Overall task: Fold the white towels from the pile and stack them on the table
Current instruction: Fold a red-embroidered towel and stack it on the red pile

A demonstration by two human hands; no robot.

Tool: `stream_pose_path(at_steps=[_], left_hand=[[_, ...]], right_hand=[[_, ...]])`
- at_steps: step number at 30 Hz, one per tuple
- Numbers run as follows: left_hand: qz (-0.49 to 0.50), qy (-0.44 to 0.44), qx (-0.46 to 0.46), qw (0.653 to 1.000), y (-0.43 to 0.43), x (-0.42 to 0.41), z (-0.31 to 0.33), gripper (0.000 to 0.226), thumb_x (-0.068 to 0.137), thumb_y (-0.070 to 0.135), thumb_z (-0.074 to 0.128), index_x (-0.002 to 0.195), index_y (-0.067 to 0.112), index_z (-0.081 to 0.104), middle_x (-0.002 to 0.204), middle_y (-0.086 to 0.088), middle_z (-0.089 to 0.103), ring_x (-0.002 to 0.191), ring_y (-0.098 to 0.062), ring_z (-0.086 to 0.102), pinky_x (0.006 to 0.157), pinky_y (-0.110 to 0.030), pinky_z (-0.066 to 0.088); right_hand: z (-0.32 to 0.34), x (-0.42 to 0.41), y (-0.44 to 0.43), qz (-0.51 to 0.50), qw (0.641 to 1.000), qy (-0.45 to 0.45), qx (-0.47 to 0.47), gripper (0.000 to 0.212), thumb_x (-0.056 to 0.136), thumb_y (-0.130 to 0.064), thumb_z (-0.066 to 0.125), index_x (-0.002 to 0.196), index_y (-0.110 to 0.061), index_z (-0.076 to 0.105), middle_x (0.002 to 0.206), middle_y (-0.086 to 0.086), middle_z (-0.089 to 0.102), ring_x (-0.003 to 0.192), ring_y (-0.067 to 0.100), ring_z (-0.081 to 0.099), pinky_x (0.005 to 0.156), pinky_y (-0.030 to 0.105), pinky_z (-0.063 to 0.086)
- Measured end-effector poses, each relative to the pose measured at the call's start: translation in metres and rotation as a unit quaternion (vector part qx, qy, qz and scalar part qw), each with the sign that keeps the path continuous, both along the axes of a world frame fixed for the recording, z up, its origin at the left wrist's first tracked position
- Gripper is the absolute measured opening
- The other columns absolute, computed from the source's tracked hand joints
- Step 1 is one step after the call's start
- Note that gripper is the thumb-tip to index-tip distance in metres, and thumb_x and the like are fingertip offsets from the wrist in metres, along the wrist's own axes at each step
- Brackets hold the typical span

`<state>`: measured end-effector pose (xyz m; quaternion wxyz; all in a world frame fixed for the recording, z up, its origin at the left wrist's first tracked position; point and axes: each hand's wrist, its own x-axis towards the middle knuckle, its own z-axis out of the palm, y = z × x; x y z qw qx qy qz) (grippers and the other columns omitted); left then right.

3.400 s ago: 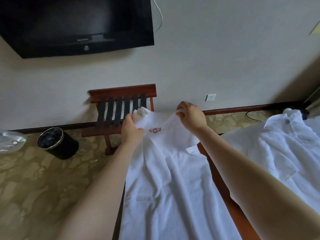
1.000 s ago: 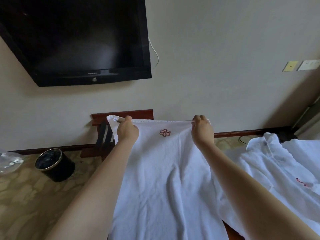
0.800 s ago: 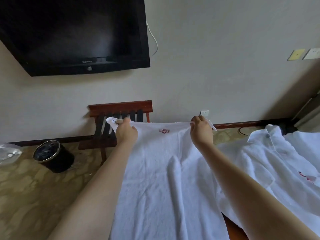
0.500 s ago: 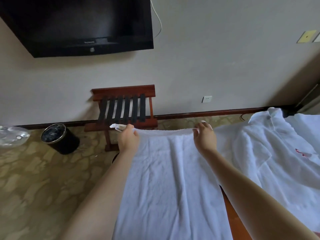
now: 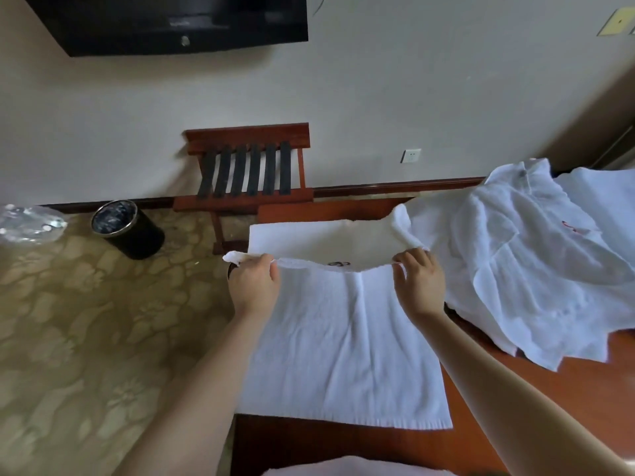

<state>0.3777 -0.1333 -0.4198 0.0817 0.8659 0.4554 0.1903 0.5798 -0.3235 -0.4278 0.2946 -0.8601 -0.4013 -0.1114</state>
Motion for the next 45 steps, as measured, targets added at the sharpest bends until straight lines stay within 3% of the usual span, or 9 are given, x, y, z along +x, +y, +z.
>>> stream_pose_path(at_steps=[5, 12, 18, 21, 24, 28, 33, 39, 45], left_hand=[[-0.004, 0.131, -0.105, 0.986, -0.029, -0.02, -0.035, 0.015, 0.093, 0.015, 0.047, 0.085, 0.008, 0.058, 0.08, -0.013, 0.063, 0.073, -0.03, 0.059, 0.056, -0.031, 0.04], [0.027, 0.329, -0.22, 0.918, -0.043, -0.034, -0.064, 0.012, 0.093, 0.01, 0.048, 0.099, 0.018, 0.055, 0.099, 0.001, 0.063, 0.087, -0.017, 0.059, 0.069, -0.025, 0.04], [-0.049, 0.283, -0.172, 0.942, -0.047, -0.022, -0.076, 0.007, 0.091, 0.021, 0.051, 0.089, 0.015, 0.048, 0.1, -0.005, 0.056, 0.095, -0.024, 0.054, 0.068, -0.031, 0.038], [-0.129, 0.277, -0.208, 0.929, -0.049, -0.01, -0.084, 0.023, 0.09, 0.026, 0.054, 0.109, 0.012, 0.053, 0.111, -0.007, 0.049, 0.106, -0.027, 0.048, 0.079, -0.034, 0.043], [-0.141, 0.272, -0.268, 0.914, -0.051, -0.003, -0.091, 0.043, 0.088, 0.025, 0.059, 0.128, 0.016, 0.049, 0.122, -0.006, 0.043, 0.115, -0.026, 0.043, 0.089, -0.033, 0.044], [-0.136, 0.284, -0.275, 0.908, -0.048, -0.001, -0.094, 0.051, 0.087, 0.028, 0.06, 0.135, 0.018, 0.047, 0.127, -0.005, 0.042, 0.118, -0.024, 0.044, 0.092, -0.033, 0.045], [-0.11, 0.272, -0.286, 0.912, -0.045, 0.005, -0.089, 0.042, 0.086, 0.031, 0.061, 0.124, 0.015, 0.055, 0.12, -0.006, 0.045, 0.11, -0.025, 0.05, 0.089, -0.037, 0.049], [-0.109, 0.277, -0.267, 0.916, -0.048, 0.006, -0.089, 0.042, 0.086, 0.033, 0.063, 0.123, 0.015, 0.054, 0.121, -0.007, 0.044, 0.114, -0.026, 0.048, 0.091, -0.037, 0.047], [-0.107, 0.287, -0.247, 0.919, -0.053, 0.01, -0.087, 0.04, 0.087, 0.033, 0.061, 0.122, 0.014, 0.054, 0.119, -0.008, 0.045, 0.114, -0.026, 0.047, 0.089, -0.039, 0.047]], right_hand=[[-0.031, -0.02, -0.028, 0.009, 0.988, 0.052, -0.142, 0.009, 0.086, -0.006, 0.06, 0.078, -0.007, 0.063, 0.078, 0.006, 0.064, 0.056, 0.034, 0.055, 0.046, 0.027, 0.03], [-0.058, -0.028, -0.04, 0.047, 0.906, 0.065, -0.415, 0.016, 0.082, 0.0, 0.045, 0.084, -0.015, 0.048, 0.078, -0.001, 0.044, 0.054, 0.018, 0.041, 0.045, 0.025, 0.023], [-0.062, -0.024, -0.024, -0.033, 0.952, 0.152, -0.264, 0.029, 0.084, -0.017, 0.05, 0.111, -0.013, 0.059, 0.106, 0.003, 0.057, 0.099, 0.024, 0.05, 0.064, 0.03, 0.042], [-0.066, -0.001, -0.011, -0.058, 0.953, 0.175, -0.241, 0.042, 0.09, -0.025, 0.052, 0.13, -0.013, 0.05, 0.127, 0.007, 0.051, 0.117, 0.028, 0.044, 0.084, 0.037, 0.045], [-0.072, 0.019, 0.001, -0.033, 0.928, 0.216, -0.301, 0.054, 0.091, -0.038, 0.055, 0.137, -0.015, 0.039, 0.132, 0.006, 0.05, 0.123, 0.028, 0.041, 0.085, 0.039, 0.046], [-0.078, 0.032, 0.008, -0.042, 0.917, 0.243, -0.312, 0.038, 0.086, -0.041, 0.061, 0.112, -0.015, 0.054, 0.1, 0.004, 0.059, 0.105, 0.026, 0.053, 0.069, 0.033, 0.043], [-0.071, 0.018, -0.02, -0.2, 0.935, 0.28, -0.087, 0.021, 0.081, -0.022, 0.049, 0.064, -0.013, 0.041, 0.057, 0.0, 0.046, 0.053, 0.021, 0.044, 0.045, 0.026, 0.025], [-0.073, 0.019, -0.071, -0.216, 0.887, 0.289, -0.289, 0.011, 0.084, -0.017, 0.048, 0.094, -0.011, 0.051, 0.095, 0.006, 0.059, 0.088, 0.029, 0.056, 0.062, 0.031, 0.039], [-0.066, 0.004, -0.048, -0.088, 0.935, 0.136, -0.315, 0.038, 0.082, -0.017, 0.053, 0.12, -0.013, 0.046, 0.117, 0.007, 0.048, 0.107, 0.027, 0.046, 0.082, 0.035, 0.041]])
